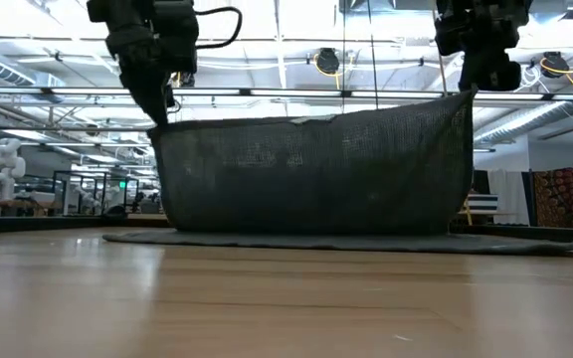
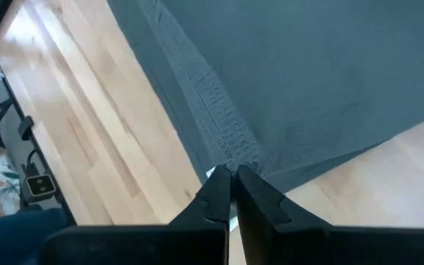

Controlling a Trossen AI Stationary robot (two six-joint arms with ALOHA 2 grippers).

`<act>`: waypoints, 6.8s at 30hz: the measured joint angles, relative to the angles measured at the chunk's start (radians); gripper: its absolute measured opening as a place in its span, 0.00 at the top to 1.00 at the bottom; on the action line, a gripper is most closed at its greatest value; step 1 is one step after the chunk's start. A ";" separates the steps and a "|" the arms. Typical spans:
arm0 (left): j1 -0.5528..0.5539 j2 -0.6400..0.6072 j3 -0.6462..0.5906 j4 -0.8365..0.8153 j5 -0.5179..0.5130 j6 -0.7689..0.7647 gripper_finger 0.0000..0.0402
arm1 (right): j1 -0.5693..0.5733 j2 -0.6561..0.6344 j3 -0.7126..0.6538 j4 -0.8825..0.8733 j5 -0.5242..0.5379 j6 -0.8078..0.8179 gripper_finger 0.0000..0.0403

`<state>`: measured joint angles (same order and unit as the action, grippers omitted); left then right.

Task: Roll towel
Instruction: Fold the gray towel on the center of table

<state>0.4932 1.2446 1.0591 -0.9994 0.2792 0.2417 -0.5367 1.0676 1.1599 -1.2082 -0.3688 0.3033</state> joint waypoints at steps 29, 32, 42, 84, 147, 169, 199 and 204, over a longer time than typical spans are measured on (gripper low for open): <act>-0.249 0.000 -0.294 0.296 0.036 -0.102 1.00 | 0.195 0.000 -0.136 0.079 0.002 0.105 0.99; -0.268 0.000 -0.329 0.353 0.035 -0.150 1.00 | 0.199 0.000 -0.136 0.083 0.003 0.105 0.99; -0.333 0.001 -0.384 0.441 -0.041 -0.180 1.00 | 0.199 0.000 -0.136 0.083 0.004 0.102 0.99; -0.385 0.047 -0.437 0.525 -0.002 -0.402 0.67 | 0.289 0.001 -0.136 0.072 0.032 0.197 0.99; -0.511 0.072 -0.534 0.674 -0.239 -0.627 0.67 | 0.720 0.032 -0.135 0.219 0.345 0.530 0.81; -0.599 0.074 -0.504 0.751 -0.253 -0.608 0.67 | 0.735 0.032 -0.135 0.250 0.371 0.553 0.84; -0.651 0.147 -0.428 0.633 -0.340 -0.543 0.93 | 0.735 0.032 -0.135 0.247 0.372 0.519 0.84; -0.654 0.127 -0.386 0.545 -0.321 -0.474 0.96 | 0.735 0.032 -0.135 0.247 0.372 0.519 0.84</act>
<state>-0.1604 1.3717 0.6732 -0.4544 -0.0416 -0.2321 0.1986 1.1000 1.0245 -0.9615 0.0029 0.8223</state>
